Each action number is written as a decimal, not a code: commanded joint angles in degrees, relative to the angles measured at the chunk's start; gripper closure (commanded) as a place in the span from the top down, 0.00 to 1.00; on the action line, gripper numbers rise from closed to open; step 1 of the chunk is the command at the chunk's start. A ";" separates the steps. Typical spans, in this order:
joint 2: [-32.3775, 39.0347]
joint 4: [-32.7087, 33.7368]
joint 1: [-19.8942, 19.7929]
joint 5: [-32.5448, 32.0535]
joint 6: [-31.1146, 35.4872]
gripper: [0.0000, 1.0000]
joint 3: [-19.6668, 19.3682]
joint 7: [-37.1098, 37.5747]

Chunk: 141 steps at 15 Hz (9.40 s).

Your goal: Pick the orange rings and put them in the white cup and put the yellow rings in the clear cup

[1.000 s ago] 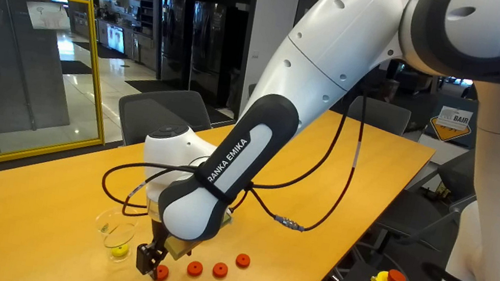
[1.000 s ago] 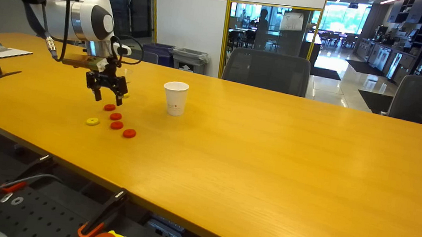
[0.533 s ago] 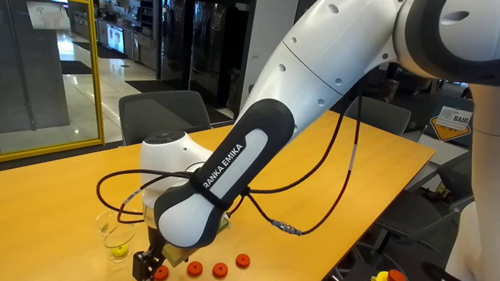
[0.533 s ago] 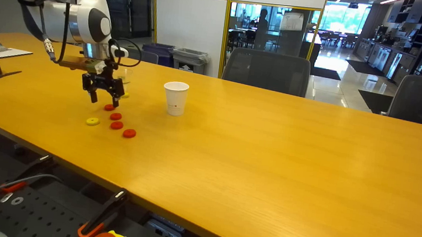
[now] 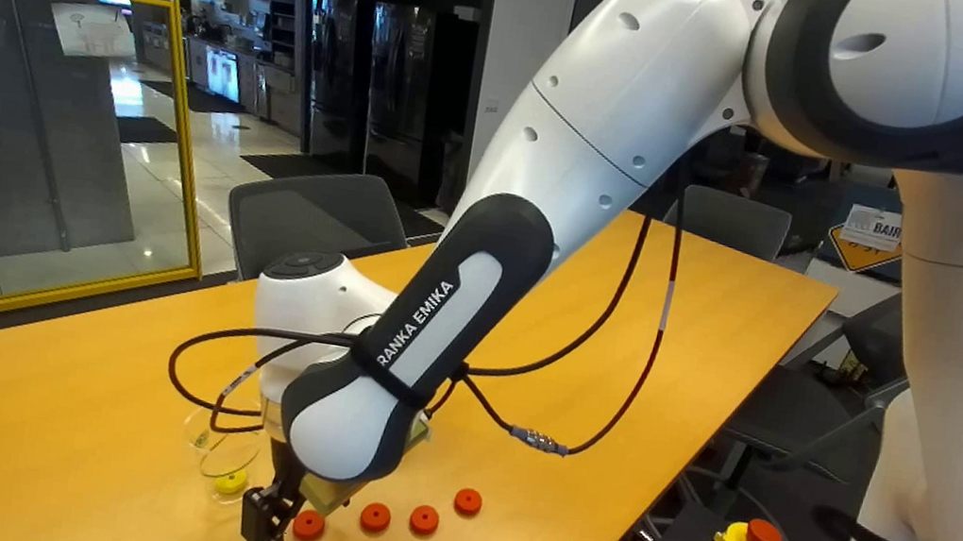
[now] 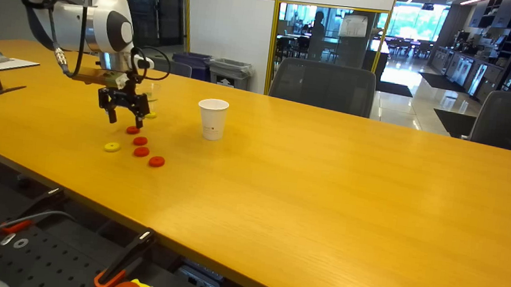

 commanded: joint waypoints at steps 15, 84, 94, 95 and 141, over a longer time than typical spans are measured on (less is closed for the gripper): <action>4.06 4.29 -0.16 0.71 -0.12 0.68 -0.42 -4.77; -9.05 -12.29 -8.61 9.93 7.02 1.00 1.25 -3.87; -3.67 -11.30 -6.85 9.14 8.74 1.00 -0.23 -2.78; -3.70 -11.40 -6.46 8.92 8.93 1.00 -0.41 -2.58; -10.74 5.63 -12.67 -0.58 -5.17 0.18 -8.48 -2.27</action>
